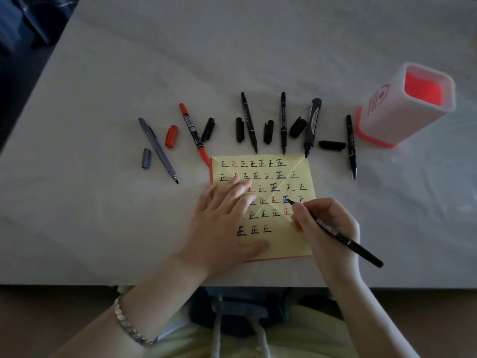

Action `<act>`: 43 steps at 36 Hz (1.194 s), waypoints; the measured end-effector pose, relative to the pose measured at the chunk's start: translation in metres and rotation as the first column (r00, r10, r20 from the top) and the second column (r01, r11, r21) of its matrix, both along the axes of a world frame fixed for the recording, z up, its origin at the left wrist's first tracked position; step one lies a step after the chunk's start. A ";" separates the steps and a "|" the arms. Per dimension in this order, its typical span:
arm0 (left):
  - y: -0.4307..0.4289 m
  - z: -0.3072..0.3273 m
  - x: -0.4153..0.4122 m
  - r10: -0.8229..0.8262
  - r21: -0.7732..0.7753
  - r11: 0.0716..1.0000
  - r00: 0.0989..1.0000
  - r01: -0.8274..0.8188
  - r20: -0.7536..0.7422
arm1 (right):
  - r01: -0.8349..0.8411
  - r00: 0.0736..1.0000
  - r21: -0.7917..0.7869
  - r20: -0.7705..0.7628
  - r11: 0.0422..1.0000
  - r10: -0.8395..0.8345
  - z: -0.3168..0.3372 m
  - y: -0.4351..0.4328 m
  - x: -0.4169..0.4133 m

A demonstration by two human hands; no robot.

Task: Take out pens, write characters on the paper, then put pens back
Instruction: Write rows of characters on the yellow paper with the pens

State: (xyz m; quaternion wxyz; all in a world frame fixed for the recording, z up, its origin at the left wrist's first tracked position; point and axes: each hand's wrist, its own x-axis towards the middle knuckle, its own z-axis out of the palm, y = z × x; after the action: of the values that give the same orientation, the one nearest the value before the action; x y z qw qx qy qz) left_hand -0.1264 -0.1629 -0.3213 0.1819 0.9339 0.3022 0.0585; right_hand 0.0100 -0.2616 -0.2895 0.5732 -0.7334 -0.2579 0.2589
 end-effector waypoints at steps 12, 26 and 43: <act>0.000 -0.002 -0.001 -0.007 0.004 1.000 0.999 0.006 0.052 | 0.213 0.970 -0.058 0.129 0.975 -0.205 -0.020 0.003 -0.010; 0.001 -0.003 -0.001 -0.002 0.012 1.000 0.999 0.001 0.043 | 0.173 0.965 -0.061 0.209 0.983 -0.157 -0.027 0.002 -0.013; 0.000 -0.003 -0.001 -0.005 0.017 1.000 0.999 0.004 0.038 | 0.174 0.955 -0.039 0.250 0.984 -0.159 -0.030 0.001 -0.012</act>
State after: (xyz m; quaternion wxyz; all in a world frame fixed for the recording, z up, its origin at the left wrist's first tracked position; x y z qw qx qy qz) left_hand -0.1273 -0.1625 -0.3240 0.1800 0.9348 0.2961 0.0784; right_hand -0.0018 -0.2607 -0.3197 0.5339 -0.7961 -0.2565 0.1245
